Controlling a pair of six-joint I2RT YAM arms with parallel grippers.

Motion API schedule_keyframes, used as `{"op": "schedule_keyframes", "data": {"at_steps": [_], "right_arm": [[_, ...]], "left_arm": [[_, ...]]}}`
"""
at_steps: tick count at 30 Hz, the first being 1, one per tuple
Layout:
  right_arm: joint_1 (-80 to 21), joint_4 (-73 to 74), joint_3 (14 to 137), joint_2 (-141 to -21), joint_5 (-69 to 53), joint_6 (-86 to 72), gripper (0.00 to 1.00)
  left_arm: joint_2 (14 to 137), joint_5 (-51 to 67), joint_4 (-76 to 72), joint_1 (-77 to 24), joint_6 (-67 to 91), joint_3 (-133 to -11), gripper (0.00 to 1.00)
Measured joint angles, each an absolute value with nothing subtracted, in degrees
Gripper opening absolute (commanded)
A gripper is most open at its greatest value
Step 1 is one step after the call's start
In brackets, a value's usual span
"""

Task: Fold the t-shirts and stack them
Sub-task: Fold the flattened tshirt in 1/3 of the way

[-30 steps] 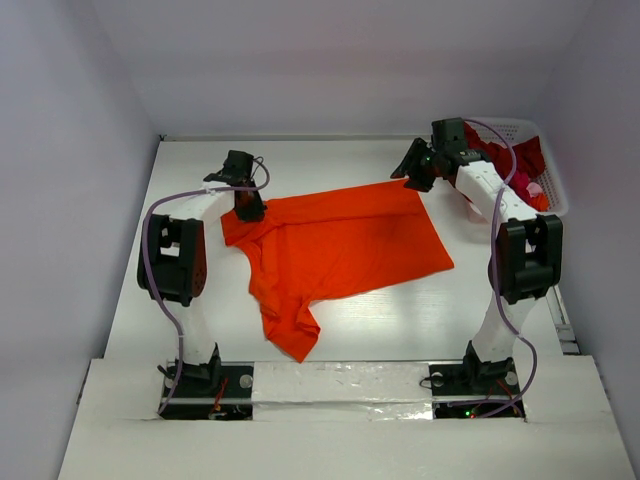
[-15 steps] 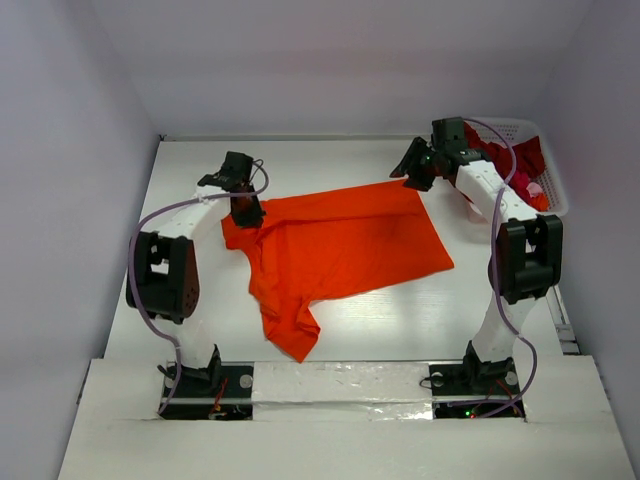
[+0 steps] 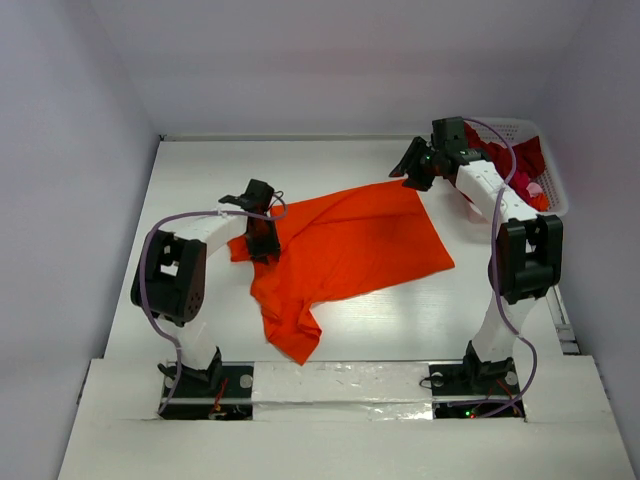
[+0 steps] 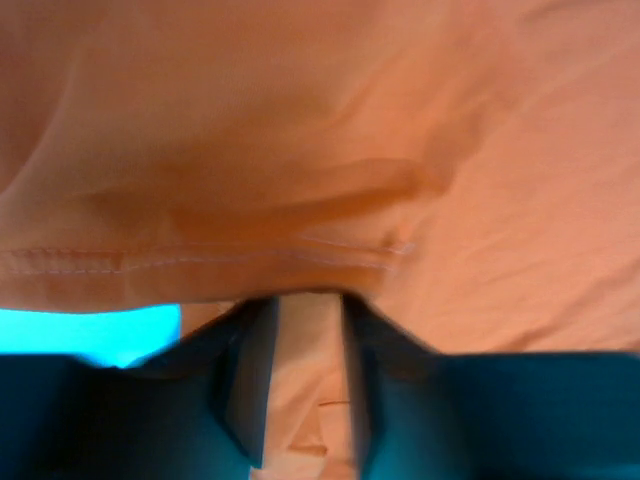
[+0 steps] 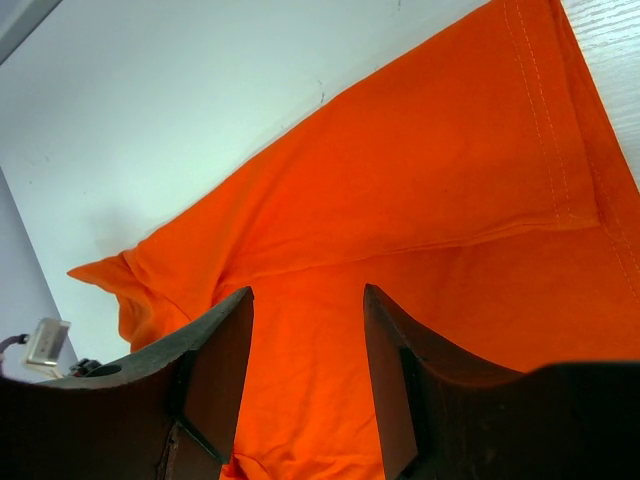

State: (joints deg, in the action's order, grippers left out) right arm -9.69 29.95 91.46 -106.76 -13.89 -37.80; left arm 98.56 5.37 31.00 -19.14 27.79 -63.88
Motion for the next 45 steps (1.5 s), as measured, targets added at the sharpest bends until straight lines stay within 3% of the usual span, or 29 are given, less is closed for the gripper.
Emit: {"op": "schedule_keyframes", "data": {"at_steps": [1,2,4,5,6,10,12,13,14,17,22,30,45], "right_arm": [[-9.7,30.0,91.5,-106.8,-13.9,-37.8,0.53],[-9.7,30.0,91.5,-106.8,-13.9,-37.8,0.54],[-9.7,30.0,91.5,-106.8,-13.9,-37.8,0.54],[-9.7,30.0,91.5,-106.8,-13.9,-37.8,0.54],[-9.7,30.0,91.5,-106.8,-13.9,-37.8,0.54],[-9.7,30.0,91.5,-106.8,-14.0,-37.8,0.52],[-9.7,30.0,91.5,-106.8,-14.2,-37.6,0.45],[-9.7,30.0,91.5,-106.8,-14.4,-37.3,0.17],[-9.8,30.1,91.5,-106.8,-14.6,-36.6,0.00],[-10.3,32.0,93.0,-107.5,-15.0,-35.6,0.00],[-12.5,32.9,96.4,-110.3,-16.2,-33.3,0.00],[-16.1,33.4,96.0,-114.1,-16.9,-31.3,0.00],[-19.4,30.7,77.9,-110.6,-15.3,-29.5,0.00]], "left_arm": [[98.9,5.3,31.0,-19.1,27.8,-63.7,0.42],[99.1,5.2,31.1,-19.1,27.9,-63.4,0.60],[99.2,4.9,31.5,-19.1,28.3,-63.2,0.79],[99.2,4.8,31.5,-19.1,28.6,-63.1,0.94],[99.2,4.6,31.5,-19.1,28.6,-63.1,0.99],[98.5,4.3,31.6,-19.1,29.9,-63.1,0.99],[96.1,3.6,31.7,-19.1,30.7,-63.1,0.93],[94.6,3.2,31.8,-19.1,31.0,-63.1,0.85],[92.9,2.9,31.8,-19.1,31.3,-63.1,0.55],[87.3,0.8,31.7,-19.1,32.2,-63.2,0.00],[84.9,-2.5,30.2,-18.8,32.8,-64.3,0.00],[95.5,-2.5,25.5,-15.2,34.6,-65.5,0.00],[103.2,0.4,21.5,-9.9,35.9,-71.5,0.00]]}}
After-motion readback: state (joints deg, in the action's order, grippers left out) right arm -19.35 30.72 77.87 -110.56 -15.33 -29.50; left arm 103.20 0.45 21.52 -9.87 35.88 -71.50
